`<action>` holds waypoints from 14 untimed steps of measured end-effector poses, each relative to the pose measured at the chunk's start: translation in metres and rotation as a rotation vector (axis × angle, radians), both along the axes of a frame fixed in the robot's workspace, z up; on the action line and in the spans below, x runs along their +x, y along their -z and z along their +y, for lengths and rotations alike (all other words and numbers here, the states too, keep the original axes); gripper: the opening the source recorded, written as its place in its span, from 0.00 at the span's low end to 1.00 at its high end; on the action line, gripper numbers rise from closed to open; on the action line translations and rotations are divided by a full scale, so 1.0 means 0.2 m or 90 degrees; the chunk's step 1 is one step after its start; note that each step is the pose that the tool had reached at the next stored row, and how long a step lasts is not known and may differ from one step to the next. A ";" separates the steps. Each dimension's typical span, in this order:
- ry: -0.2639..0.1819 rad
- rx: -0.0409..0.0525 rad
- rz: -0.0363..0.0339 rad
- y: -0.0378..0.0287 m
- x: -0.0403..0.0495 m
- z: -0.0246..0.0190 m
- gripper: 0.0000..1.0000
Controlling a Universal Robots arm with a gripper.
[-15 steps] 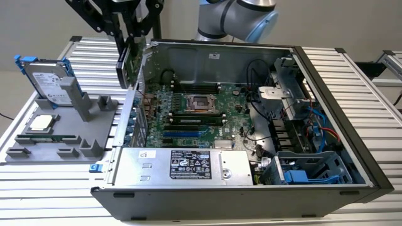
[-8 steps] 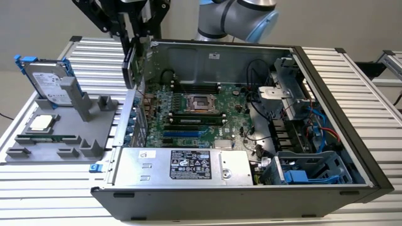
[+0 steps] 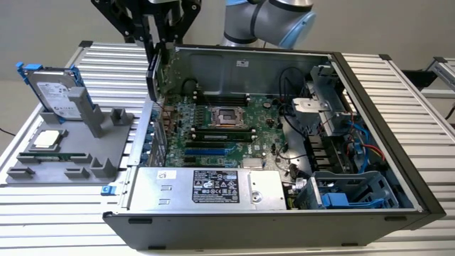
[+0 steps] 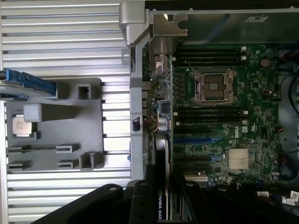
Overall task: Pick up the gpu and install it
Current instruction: 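Pick up the gpu and move the gpu toward the slot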
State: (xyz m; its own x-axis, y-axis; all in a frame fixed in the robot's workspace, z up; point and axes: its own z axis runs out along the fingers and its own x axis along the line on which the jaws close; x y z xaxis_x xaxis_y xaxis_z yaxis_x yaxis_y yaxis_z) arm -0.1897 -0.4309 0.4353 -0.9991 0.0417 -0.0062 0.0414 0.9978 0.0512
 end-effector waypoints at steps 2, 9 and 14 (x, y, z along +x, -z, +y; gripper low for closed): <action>0.000 0.0000 0.0000 0.000 0.012 0.000 0.00; 0.000 0.0000 0.0000 0.000 0.054 0.000 0.00; 0.000 0.0000 0.0001 0.000 0.083 0.000 0.00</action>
